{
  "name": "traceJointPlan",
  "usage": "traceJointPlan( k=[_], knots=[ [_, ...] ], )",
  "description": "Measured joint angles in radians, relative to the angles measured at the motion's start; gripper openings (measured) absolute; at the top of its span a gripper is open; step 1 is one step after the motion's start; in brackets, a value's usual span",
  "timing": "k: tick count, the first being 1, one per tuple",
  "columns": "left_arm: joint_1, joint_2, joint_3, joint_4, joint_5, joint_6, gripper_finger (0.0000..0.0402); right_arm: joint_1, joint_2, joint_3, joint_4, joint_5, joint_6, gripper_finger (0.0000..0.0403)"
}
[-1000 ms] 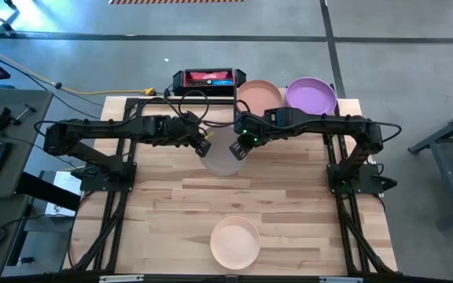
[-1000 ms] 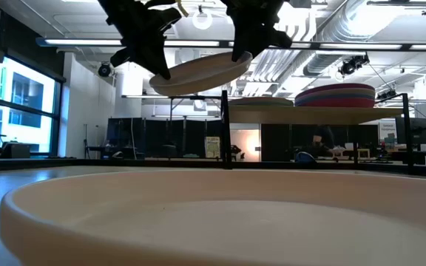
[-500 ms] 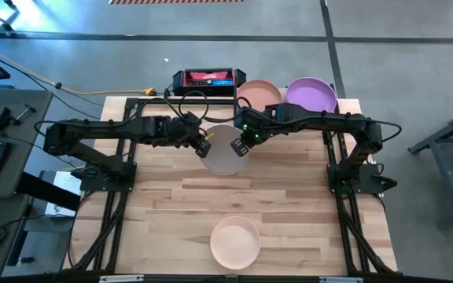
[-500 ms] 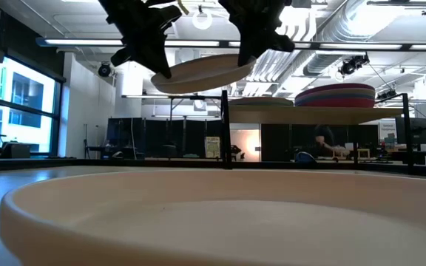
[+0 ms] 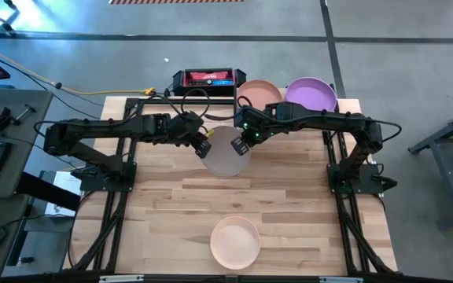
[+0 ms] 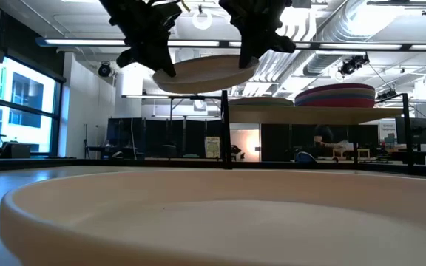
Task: Place and stack plates onto a shelf
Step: Stack the gray plate on top of the brown plate on the shelf
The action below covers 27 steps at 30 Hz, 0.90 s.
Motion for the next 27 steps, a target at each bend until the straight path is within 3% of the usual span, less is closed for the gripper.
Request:
traceJointPlan(
  k=[11,27],
  knots=[
    [0.046,-0.036,0.0,0.139,0.047,-0.007,0.0102,-0.035,0.0,0.0,-0.03,-0.041,-0.031,0.0001],
    [0.093,-0.11,0.0,0.166,0.046,0.026,0.0103,-0.167,-0.077,0.0,-0.065,-0.095,-0.183,0.0]
  ],
)
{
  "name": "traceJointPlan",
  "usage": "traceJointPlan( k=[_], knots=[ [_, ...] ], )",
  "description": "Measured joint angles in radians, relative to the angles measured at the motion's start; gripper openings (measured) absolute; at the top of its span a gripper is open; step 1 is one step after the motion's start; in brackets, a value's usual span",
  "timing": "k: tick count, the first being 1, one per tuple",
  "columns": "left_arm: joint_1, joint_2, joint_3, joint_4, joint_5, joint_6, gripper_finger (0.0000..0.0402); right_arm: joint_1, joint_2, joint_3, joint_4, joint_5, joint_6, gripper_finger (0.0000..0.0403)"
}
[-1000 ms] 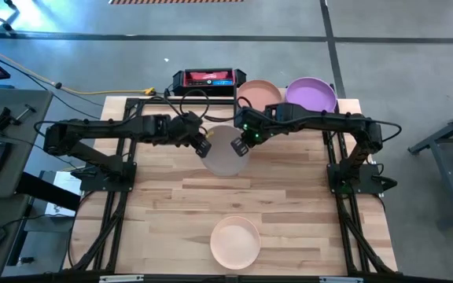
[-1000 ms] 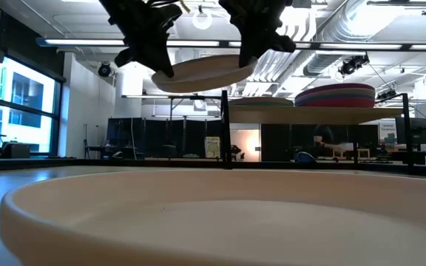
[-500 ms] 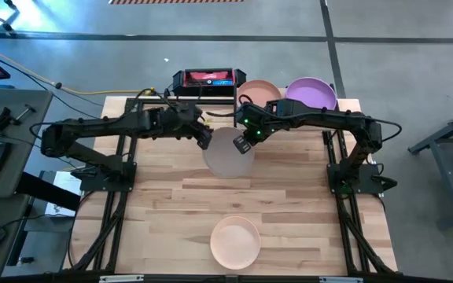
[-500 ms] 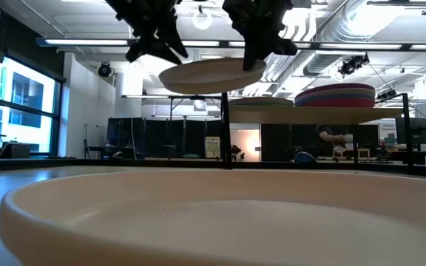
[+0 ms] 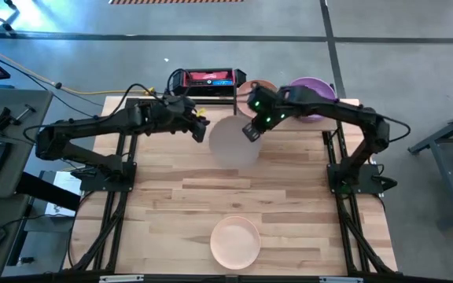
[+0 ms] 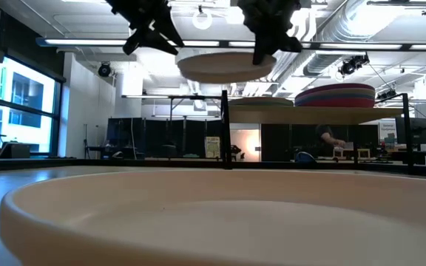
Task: Place and stack plates onto a shelf
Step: Stack the gray plate on top of the brown plate on the shelf
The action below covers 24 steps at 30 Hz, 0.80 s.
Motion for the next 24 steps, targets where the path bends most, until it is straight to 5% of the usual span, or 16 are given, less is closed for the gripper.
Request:
traceJointPlan(
  k=[16,24],
  knots=[
    [0.06,0.0,0.0,-0.002,-0.004,0.019,0.0103,-0.439,-0.067,0.0,0.044,-0.254,-0.213,0.0],
    [0.1,0.0,0.0,-0.003,-0.005,0.019,0.0104,-0.612,-0.058,0.0,0.058,-0.3,-0.242,0.0]
  ],
)
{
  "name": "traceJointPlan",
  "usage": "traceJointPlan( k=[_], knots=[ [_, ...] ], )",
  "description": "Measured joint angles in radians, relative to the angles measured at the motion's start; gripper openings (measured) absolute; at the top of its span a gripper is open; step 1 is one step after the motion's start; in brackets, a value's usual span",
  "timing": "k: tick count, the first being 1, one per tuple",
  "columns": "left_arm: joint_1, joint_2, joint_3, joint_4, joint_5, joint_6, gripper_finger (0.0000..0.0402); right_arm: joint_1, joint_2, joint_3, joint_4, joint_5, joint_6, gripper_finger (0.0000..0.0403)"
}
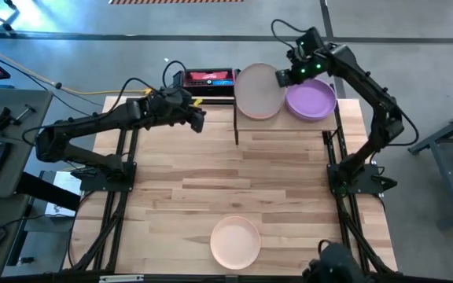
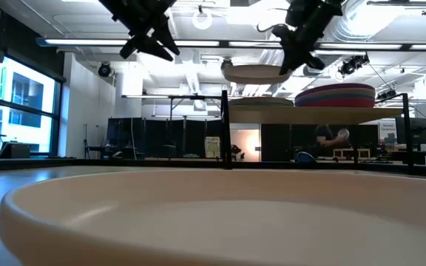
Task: Place and stack plates onto a shelf
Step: Stack the gray plate on top of the brown plate on the shelf
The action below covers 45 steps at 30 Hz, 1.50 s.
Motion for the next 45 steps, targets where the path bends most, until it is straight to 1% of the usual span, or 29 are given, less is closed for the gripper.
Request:
traceJointPlan(
  k=[6,9,18,24,28,35,40,45],
  knots=[
    [0.028,0.001,0.0,0.0,0.0,0.0,0.0103,-0.057,0.04,0.0,0.02,-0.015,-0.01,0.0],
    [0.038,0.001,0.0,0.0,0.0,0.0,0.0104,-0.06,0.059,0.0,0.041,-0.042,-0.015,0.0],
    [0.048,0.001,0.0,0.0,-0.001,0.0,0.0104,-0.045,0.075,0.0,-0.007,-0.043,-0.051,0.0],
    [0.048,0.001,0.0,0.0,-0.003,-0.001,0.0103,-0.033,0.077,0.0,-0.027,-0.027,-0.049,0.0],
    [0.048,0.001,0.0,0.0,-0.003,0.0,0.0104,-0.016,0.085,0.0,-0.043,0.014,-0.046,0.0],
    [0.048,0.001,0.0,0.0,-0.003,0.019,0.0104,-0.009,0.093,0.0,-0.018,0.023,-0.022,0.0],
    [0.048,0.001,0.0,-0.001,-0.003,0.033,0.0103,-0.006,0.107,0.0,-0.038,0.06,-0.023,0.0],
    [0.048,0.001,0.0,-0.001,-0.003,0.033,0.0104,0.0,0.114,0.0,-0.03,0.061,-0.029,0.0]
  ],
)
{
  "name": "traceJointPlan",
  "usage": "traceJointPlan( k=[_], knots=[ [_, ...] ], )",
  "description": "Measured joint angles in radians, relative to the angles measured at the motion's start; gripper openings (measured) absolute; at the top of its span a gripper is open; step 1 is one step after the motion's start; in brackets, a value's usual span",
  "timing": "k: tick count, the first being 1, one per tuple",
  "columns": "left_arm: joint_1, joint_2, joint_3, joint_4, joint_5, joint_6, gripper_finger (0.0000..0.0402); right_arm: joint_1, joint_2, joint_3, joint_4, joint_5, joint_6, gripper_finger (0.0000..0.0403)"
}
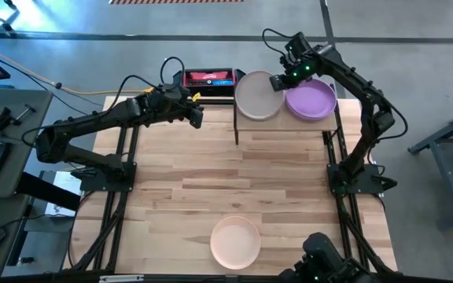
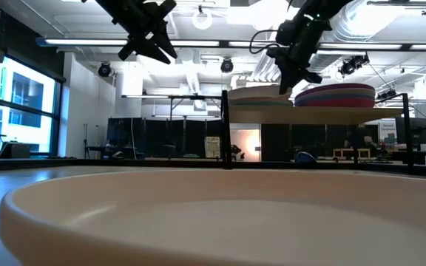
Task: Place and stack plates onto a shelf
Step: Stack the gray plate on top of the brown plate on the shelf, then stack the light orange plate on top of the gray plate on the shelf
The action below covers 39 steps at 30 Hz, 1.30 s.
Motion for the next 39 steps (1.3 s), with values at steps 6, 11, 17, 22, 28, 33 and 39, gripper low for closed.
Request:
traceJointPlan(
  k=[6,11,17,22,28,33,39],
  knots=[
    [0.0,0.0,0.0,0.0,0.0,0.0,0.0104,0.0,0.001,0.0,0.01,0.009,-0.02,0.0001],
    [0.0,0.0,0.0,0.0,0.0,-0.003,0.0104,0.0,0.001,0.0,0.016,0.016,-0.022,0.0024],
    [-0.001,0.0,0.0,0.0,0.0,-0.009,0.0104,0.0,0.001,0.0,0.023,0.034,-0.022,0.0068],
    [0.0,0.0,0.0,0.0,0.0,-0.008,0.0103,0.0,0.001,0.0,0.03,0.03,-0.031,0.0073],
    [0.0,0.0,0.0,0.0,0.0,-0.008,0.0104,-0.001,-0.002,0.0,0.03,-0.002,-0.045,0.0074],
    [-0.001,0.0,0.0,-0.017,0.015,-0.008,0.0104,0.006,-0.037,0.0,0.023,-0.101,-0.048,0.0074],
    [-0.019,0.001,0.0,-0.069,0.104,-0.009,0.0104,0.058,-0.094,0.0,-0.064,-0.116,-0.07,0.0074]
  ],
)
